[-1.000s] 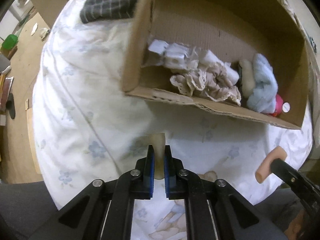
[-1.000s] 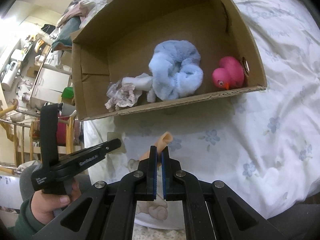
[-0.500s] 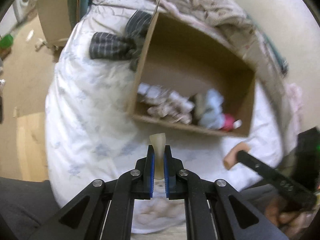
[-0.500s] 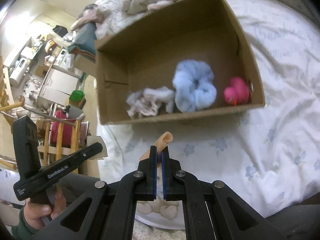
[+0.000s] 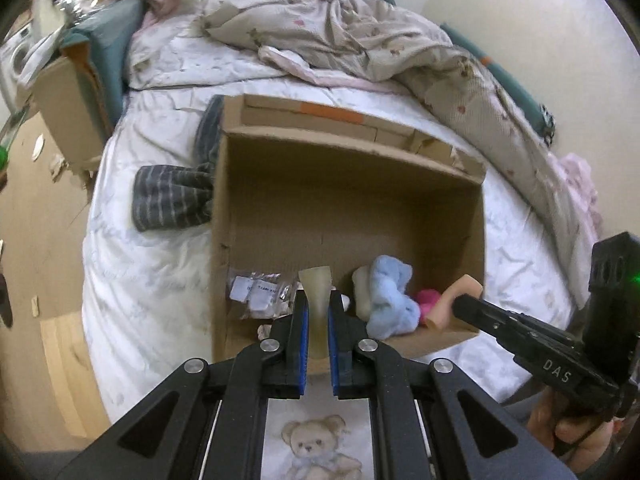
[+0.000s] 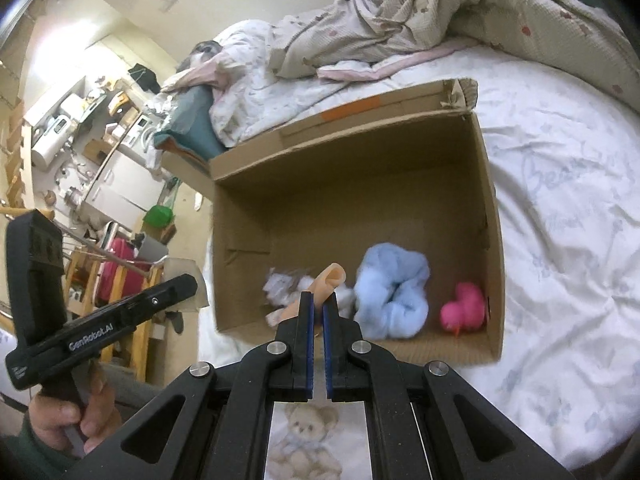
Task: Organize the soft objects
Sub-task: 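Carry the foam roller and the tan tag over the box, then open both tools to drop the roller and tag into the box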
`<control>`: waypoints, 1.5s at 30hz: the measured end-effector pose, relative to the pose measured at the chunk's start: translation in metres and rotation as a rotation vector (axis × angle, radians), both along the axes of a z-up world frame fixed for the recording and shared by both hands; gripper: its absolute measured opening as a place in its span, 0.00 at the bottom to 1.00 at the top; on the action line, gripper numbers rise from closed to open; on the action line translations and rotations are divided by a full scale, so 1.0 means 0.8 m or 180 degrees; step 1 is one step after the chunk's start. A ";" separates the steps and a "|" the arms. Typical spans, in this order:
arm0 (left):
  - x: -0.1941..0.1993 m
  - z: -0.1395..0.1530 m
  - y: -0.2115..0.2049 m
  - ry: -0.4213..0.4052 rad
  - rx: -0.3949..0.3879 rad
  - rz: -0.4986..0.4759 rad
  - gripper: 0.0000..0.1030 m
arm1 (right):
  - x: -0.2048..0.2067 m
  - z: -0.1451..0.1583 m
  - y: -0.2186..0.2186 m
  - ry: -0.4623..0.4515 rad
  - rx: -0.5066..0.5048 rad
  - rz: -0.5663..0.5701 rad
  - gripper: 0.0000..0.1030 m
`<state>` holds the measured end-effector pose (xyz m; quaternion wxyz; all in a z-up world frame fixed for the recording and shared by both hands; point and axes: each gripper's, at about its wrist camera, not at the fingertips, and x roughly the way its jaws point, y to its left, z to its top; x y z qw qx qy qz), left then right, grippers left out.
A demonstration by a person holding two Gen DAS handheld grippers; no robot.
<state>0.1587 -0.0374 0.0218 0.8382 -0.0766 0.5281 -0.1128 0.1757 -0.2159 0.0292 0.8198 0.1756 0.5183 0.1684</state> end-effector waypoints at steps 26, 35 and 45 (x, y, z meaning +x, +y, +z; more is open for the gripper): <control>0.010 -0.064 -0.008 0.0057 0.0185 -0.0023 0.22 | 0.015 -0.063 0.013 0.0391 -0.0105 0.0058 0.09; -0.003 -0.043 -0.004 -0.0152 0.0237 0.0052 0.58 | 0.014 -0.051 0.003 0.0295 -0.0044 -0.0065 0.34; -0.028 0.005 0.010 -0.0655 0.0472 0.0297 0.60 | -0.005 0.003 -0.018 -0.0282 -0.0137 -0.0381 0.74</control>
